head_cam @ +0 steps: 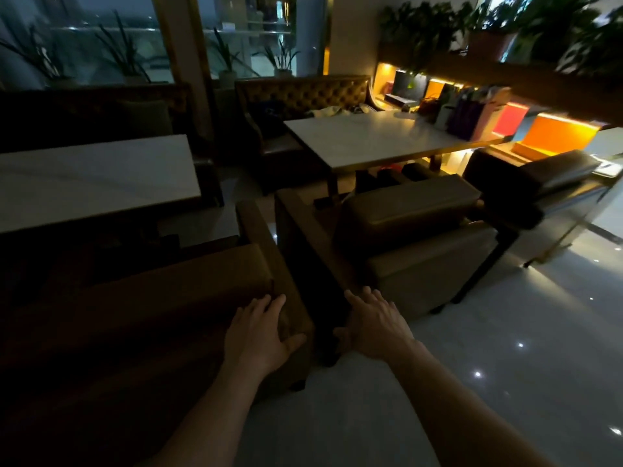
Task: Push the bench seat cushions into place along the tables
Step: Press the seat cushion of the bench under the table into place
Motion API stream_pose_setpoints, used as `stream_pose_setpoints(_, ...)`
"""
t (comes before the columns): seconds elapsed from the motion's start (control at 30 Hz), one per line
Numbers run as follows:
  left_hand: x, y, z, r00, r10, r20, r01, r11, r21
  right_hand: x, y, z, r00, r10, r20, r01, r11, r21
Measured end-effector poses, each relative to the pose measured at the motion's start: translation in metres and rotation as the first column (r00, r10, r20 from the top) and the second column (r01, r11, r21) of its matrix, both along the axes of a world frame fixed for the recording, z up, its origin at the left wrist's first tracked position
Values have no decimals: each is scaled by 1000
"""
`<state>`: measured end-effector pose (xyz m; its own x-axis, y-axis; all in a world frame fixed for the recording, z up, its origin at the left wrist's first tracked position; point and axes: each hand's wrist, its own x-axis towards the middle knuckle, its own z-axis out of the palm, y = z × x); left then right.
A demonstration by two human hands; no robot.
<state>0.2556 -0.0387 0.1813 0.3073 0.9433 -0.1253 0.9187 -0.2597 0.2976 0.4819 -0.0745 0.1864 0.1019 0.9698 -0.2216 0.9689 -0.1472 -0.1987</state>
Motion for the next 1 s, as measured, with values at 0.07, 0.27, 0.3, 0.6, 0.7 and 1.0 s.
stream_pose_setpoints(0.07, 45, -2, 1, 1000, -25, 17, 25, 1000, 4, 45, -2, 1, 1000, -11, -2, 11, 1000, -1)
stream_pose_setpoints(0.27, 155, 24, -21, 997, -75, 10, 76, 997, -22, 153, 17, -28, 999, -37, 14, 37, 999, -19)
stream_pose_setpoints(0.3, 173, 33, -28, 997, -82, 16, 82, 996, -27, 170, 22, -36, 999, -35, 22, 36, 999, -30)
stream_pose_setpoints(0.6, 323, 132, -96, 995, -67, 74, 71, 996, -52, 325, 110, -87, 996, -17, 87, 23, 997, -70)
stream_pose_setpoints(0.7, 365, 155, -107, 996, -53, 65, 58, 996, -66, 372, 137, -95, 998, -5, 69, 12, 995, -101)
stream_pose_setpoints(1.0, 461, 222, -145, 1000, 4, 20, -2, 998, -65, 481, 239, -137, 995, 89, 46, -82, 987, -135)
